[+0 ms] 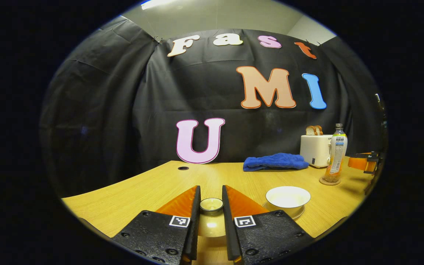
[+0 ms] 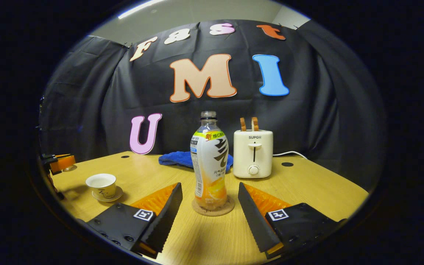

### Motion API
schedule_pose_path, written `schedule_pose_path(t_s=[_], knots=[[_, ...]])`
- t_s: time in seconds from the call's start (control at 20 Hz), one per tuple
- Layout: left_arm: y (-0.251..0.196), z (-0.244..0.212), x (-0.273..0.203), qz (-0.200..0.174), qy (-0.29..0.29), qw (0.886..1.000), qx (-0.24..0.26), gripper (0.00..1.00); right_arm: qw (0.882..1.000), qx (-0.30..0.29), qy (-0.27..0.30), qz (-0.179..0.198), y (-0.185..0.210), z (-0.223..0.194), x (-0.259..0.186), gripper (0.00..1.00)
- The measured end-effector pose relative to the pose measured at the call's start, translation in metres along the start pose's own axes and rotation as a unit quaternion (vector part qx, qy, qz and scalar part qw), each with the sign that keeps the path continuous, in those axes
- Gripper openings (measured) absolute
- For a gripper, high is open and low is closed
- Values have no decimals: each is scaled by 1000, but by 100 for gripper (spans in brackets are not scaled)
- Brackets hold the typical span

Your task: Open the teacup lid with one hand, grasp the water bottle and pour water into the teacup with the other hand; after pouring, place the water bottle on the coaster and then close the teacup lid.

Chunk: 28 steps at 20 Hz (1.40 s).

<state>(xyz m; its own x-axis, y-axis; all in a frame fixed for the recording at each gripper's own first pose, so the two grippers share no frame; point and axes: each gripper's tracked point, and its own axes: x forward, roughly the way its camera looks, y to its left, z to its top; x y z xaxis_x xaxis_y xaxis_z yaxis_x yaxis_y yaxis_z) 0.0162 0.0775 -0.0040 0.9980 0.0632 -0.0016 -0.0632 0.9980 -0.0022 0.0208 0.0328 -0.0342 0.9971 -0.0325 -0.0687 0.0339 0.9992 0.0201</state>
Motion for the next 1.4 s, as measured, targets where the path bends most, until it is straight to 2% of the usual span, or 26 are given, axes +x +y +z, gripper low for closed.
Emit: schedule_pose_path(t_s=[0.2,0.3,0.4,0.7,1.1,1.4], knots=[[1,1,1,2,0,1000,0,29,999,-9,-27,-26,-12,6,-30,94],[1,1,0,4,1,1000,0,29,998,-8,-32,-53,-26,10,-41,94],[1,0,-1,4,2,1000,-2,29,998,-7,-31,-58,-28,9,-50,97],[-15,0,5,-12,2,1000,-2,29,997,-7,-31,-67,-33,9,-54,95],[-83,0,23,-102,3,995,-4,29,997,-7,-32,-74,-35,10,-54,96],[-112,-1,31,-135,5,991,-4,29,997,-7,-32,-73,-36,10,-54,95]])
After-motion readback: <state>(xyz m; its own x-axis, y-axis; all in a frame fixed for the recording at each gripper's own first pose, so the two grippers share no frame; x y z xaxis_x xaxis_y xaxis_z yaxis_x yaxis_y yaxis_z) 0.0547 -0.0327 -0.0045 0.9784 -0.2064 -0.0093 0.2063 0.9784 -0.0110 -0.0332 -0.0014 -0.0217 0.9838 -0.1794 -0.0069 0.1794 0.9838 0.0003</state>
